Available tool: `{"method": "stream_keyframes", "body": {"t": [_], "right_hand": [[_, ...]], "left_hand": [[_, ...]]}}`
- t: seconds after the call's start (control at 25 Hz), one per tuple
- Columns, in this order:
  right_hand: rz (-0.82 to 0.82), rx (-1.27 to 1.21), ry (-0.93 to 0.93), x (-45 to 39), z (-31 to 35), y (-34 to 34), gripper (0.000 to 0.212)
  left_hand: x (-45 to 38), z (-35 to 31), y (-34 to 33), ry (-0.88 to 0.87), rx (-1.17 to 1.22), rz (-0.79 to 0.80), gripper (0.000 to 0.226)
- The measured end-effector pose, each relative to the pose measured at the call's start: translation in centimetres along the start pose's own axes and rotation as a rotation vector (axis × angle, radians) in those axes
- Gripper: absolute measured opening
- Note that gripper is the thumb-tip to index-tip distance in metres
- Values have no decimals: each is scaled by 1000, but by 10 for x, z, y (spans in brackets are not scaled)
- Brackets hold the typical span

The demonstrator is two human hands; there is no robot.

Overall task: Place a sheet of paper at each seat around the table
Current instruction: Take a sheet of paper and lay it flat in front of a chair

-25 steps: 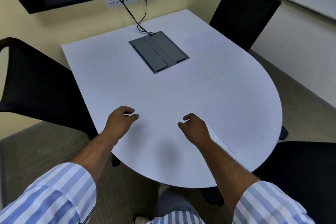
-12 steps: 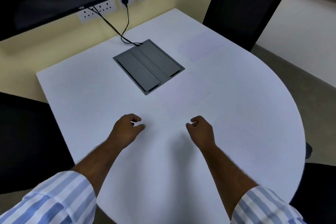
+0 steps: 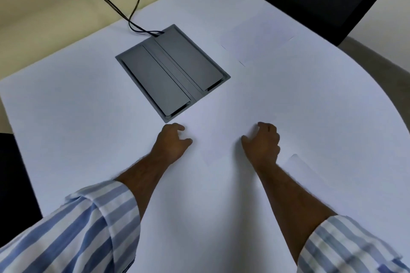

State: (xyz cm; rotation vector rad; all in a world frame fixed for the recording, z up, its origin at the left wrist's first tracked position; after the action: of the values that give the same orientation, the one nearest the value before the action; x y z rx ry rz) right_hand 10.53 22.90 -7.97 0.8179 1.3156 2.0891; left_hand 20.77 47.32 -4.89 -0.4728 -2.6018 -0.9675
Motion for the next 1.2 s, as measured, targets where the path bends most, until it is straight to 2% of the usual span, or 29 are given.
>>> {"method": "stream_keyframes", "body": {"t": [0.16, 0.32, 0.44, 0.6, 0.8, 0.96, 1.2], "right_hand": [[-85, 112, -62, -10, 12, -28, 100], [-146, 93, -85, -8, 18, -42, 97], [-147, 70, -88, -6, 18, -42, 98], [-147, 49, -107, -3, 17, -45, 101], [-134, 46, -120, -5, 17, -44, 106], [-115, 57, -109, -6, 17, -43, 104], [-99, 16, -100, 0, 21, -47, 93]], "left_hand": [[-32, 1, -15, -45, -129, -28, 83], [-33, 6, -27, -63, -256, -49, 110], [-27, 9, -37, -97, -361, -36, 108], [-26, 8, -50, -107, -292, -21, 100], [-34, -3, -43, -60, -251, -57, 121], [-34, -2, -43, -49, -309, 7, 119], [-35, -1, -41, -7, -239, 13, 114]]}}
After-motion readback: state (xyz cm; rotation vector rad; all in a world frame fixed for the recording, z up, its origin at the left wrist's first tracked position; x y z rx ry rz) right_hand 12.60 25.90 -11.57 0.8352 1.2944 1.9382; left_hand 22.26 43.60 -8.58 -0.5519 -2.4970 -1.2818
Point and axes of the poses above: each hand's wrist, its own x-axis away from the middle knuckle, its own y-axis out of the back of the hand, z = x × y, the point moved 1 cm from there along -x, towards the middle knuckle, and after that the axes turned 11 degrees about x, right-handed, at the moved point
